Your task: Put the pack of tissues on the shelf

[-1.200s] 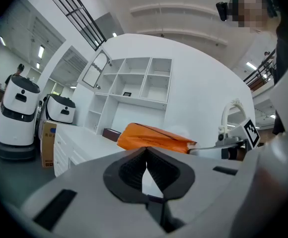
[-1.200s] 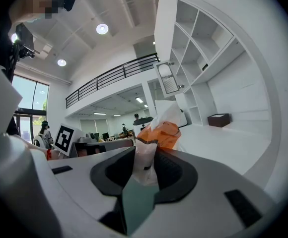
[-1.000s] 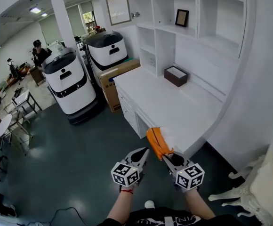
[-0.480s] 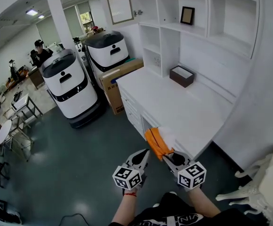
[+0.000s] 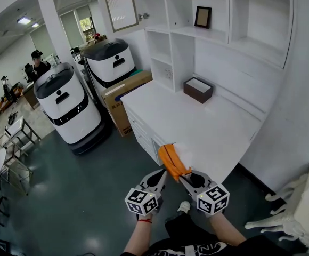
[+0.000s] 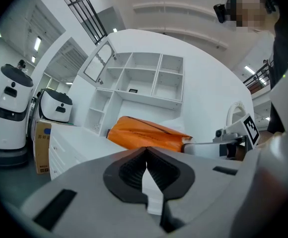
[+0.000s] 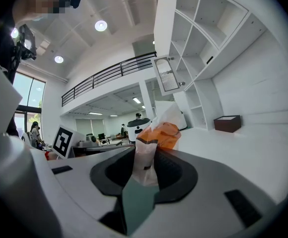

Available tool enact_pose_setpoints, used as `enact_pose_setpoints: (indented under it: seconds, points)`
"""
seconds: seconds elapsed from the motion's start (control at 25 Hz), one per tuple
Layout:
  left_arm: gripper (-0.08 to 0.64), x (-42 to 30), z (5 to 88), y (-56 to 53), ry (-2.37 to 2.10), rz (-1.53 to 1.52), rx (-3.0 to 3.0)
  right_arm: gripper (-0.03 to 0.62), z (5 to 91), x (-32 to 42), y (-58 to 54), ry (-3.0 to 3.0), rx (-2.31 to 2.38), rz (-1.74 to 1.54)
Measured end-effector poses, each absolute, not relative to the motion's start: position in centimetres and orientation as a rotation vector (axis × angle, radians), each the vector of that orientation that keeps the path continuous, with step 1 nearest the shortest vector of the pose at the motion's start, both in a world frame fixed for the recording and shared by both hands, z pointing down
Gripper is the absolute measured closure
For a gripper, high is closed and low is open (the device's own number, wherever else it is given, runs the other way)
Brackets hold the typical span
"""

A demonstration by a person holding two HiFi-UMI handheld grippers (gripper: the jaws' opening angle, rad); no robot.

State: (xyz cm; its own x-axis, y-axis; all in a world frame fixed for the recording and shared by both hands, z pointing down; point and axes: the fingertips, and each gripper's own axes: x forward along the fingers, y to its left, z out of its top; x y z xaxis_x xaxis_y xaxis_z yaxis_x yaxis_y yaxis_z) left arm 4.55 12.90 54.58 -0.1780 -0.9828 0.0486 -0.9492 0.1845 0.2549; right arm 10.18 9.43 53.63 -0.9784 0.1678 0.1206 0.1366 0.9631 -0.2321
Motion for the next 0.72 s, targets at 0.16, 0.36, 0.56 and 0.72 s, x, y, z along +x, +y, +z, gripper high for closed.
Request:
enact_pose_setpoints:
  seconds: [0.16,0.36,0.56,0.72]
  points:
    - [0.552,2.1,54.6,9.2,-2.212,-0.244,1.911,0.482,53.5,7.9,6.3,-2.988,-0.18,0.312]
    - [0.552,-0.4,54.2,4.0,-2.136,-0.201,1.99,0.482,52.9,5.2,1.2,-3.003,-0.059,0.334]
    - [0.552,-3.4,52.3,-0.8,-2.083,-0.191,2.052,0.482,50.6,2.4,-3.1,-3.023,0.036,0.347]
    - [0.552,-5.3,50.2,-4.5,-2.05,-0.229,2.121,0.482,48.7,0.5,-6.3,-3.043,0.105,0.356]
